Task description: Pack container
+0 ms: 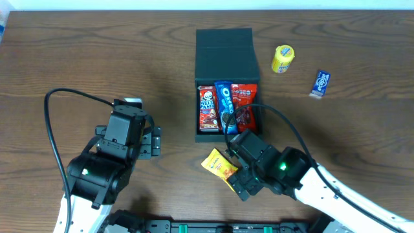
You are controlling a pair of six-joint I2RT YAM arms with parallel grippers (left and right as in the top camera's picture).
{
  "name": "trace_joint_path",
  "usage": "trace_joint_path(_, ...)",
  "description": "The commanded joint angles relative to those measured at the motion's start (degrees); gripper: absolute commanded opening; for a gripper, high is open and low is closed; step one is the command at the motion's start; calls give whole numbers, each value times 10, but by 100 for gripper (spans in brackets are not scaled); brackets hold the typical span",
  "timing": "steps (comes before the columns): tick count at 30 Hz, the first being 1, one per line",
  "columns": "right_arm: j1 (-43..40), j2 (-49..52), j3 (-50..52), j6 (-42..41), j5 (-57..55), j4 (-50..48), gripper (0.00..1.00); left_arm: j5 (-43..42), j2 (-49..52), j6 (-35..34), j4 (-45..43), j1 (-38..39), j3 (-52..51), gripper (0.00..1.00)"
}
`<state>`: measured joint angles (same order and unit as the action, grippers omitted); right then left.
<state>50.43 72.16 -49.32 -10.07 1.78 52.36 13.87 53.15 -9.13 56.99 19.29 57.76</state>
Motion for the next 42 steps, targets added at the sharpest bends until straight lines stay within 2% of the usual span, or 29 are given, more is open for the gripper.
trace_joint_path(1,17,14,11,-6,15,-27,99,0,1,3,1,-2,-2,95)
trace_joint_path(7,11,22,10,-7,12,-69,99,0,1,3,1,-2,-2,95)
trace_joint_path(10,-20,10,9,-41,12,-98,99,0,1,3,1,-2,-2,95)
trace_joint_path(16,-109,-50,2,-54,-2,-116,99,0,1,3,1,-2,-2,95)
trace_joint_path(23,-265,-91,3,-57,-64,-131,99,0,1,3,1,-2,-2,95)
trace_joint_path(30,-353,-31,3,-44,-73,-237,99,0,1,3,1,-2,-2,95)
trace_joint_path(34,-355,32,3,-37,-80,-308,99,0,1,3,1,-2,-2,95)
trace_joint_path(42,-355,190,3,30,-85,-490,99,0,1,3,1,-2,-2,95)
